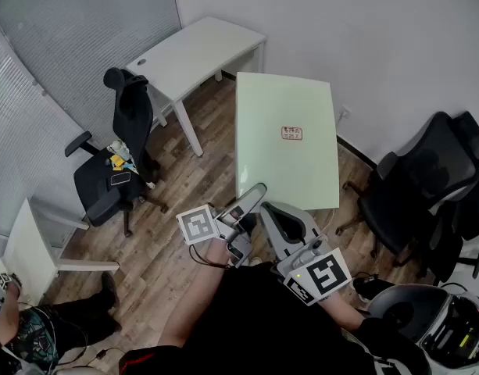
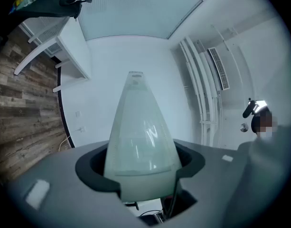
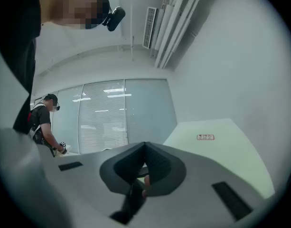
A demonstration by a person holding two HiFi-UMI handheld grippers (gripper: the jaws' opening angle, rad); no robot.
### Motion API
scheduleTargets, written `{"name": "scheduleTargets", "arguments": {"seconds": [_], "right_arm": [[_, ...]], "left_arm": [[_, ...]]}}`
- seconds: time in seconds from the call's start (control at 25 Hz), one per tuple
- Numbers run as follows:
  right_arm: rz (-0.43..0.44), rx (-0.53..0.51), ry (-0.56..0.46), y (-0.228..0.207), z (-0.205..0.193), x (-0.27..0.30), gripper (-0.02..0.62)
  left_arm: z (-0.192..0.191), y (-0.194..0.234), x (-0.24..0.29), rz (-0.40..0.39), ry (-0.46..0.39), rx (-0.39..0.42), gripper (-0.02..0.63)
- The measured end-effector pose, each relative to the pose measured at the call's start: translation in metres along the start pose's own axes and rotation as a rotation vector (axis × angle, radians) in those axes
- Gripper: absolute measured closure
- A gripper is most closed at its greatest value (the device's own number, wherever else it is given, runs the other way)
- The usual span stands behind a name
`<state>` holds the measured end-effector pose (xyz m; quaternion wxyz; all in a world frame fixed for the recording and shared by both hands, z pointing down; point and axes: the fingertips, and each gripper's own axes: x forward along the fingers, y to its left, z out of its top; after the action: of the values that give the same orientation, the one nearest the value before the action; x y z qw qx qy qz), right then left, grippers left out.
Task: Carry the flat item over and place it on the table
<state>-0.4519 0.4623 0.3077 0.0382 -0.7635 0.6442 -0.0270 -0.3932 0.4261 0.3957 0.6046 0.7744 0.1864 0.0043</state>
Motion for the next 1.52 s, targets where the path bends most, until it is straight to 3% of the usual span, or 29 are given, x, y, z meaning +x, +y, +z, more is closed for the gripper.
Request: {"name": "scheduleTargets", "arguments": {"seconds": [0.92, 1.28, 1.52], "right_arm": [[0.008, 0.012, -0.005, -0.006, 0.0, -0.016, 0.595], [0.003, 0.01, 0.025, -0.021, -0.006, 0.028, 0.595], [-0.028, 0.019, 0.053, -0.052, -0.01, 0.056, 0.595]], "left_arm": [[0.004, -0.005, -0.006, 0.01, -0.049, 0.03, 0.318], [0.047, 0.018, -0.005, 0.026, -0.067, 0.014, 0.318], [0.077, 0.04, 0.016, 0.023, -0.07, -0.026, 0.318]]}}
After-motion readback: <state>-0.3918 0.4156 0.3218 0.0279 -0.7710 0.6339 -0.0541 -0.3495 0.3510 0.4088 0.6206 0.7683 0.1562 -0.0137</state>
